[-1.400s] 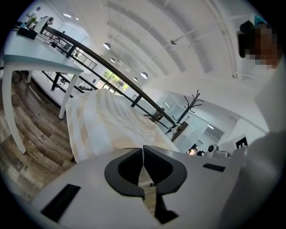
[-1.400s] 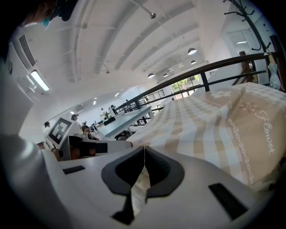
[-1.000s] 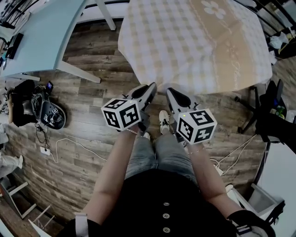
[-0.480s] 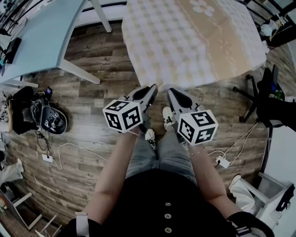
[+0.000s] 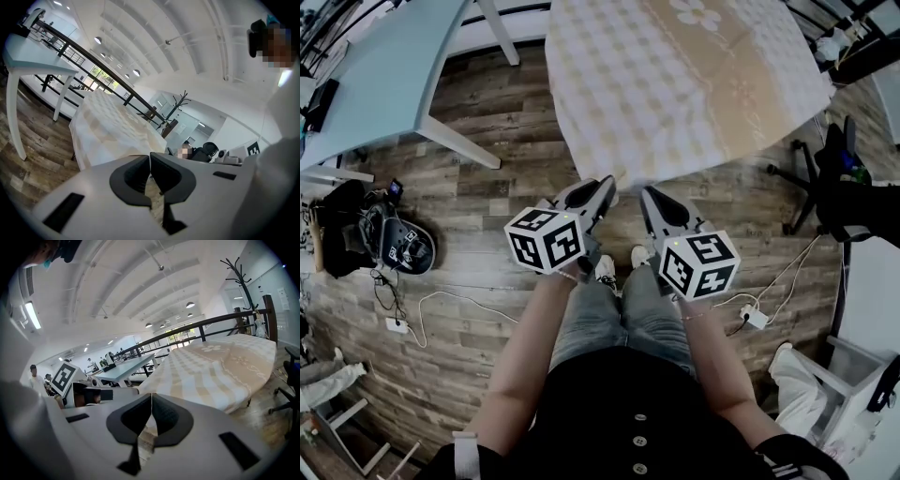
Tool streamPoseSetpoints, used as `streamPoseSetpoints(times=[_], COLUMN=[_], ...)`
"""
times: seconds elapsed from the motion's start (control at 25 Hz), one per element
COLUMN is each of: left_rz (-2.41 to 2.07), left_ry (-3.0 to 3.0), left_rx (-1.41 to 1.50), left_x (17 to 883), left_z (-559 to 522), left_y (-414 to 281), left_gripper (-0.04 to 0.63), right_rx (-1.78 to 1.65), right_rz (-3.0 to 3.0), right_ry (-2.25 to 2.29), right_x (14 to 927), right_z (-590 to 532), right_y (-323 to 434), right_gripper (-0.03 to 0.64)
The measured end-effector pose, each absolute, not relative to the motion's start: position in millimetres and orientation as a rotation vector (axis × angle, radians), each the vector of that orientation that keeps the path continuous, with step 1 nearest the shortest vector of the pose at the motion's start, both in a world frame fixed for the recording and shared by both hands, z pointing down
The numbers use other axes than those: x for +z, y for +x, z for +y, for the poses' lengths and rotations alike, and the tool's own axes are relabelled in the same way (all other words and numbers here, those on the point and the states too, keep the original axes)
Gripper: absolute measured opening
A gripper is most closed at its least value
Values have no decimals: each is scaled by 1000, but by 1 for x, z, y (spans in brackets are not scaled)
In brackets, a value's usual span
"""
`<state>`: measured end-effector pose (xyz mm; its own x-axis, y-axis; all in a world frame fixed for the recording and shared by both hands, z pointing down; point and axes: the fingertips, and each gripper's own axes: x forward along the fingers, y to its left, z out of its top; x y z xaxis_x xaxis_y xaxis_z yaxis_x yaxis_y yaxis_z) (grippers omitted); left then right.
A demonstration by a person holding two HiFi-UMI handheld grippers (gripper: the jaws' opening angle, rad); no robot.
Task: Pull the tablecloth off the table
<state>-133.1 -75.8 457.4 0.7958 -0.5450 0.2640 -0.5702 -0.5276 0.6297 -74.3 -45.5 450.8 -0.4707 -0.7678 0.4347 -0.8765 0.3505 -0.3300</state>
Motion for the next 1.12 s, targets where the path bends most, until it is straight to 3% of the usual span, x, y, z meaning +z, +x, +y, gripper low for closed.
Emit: streamPoseSetpoints(times=[1.12], left_rz=[-960], left_ry=[2227], left_rx=[4], left_x=[440], left_z=[22], left_y=[-114], left_gripper=[15], right_rx=[713], right_rz=[-2527], right_ry=[1285], right_x=[432], right_z=[46], right_y=[-67], right_gripper=[28])
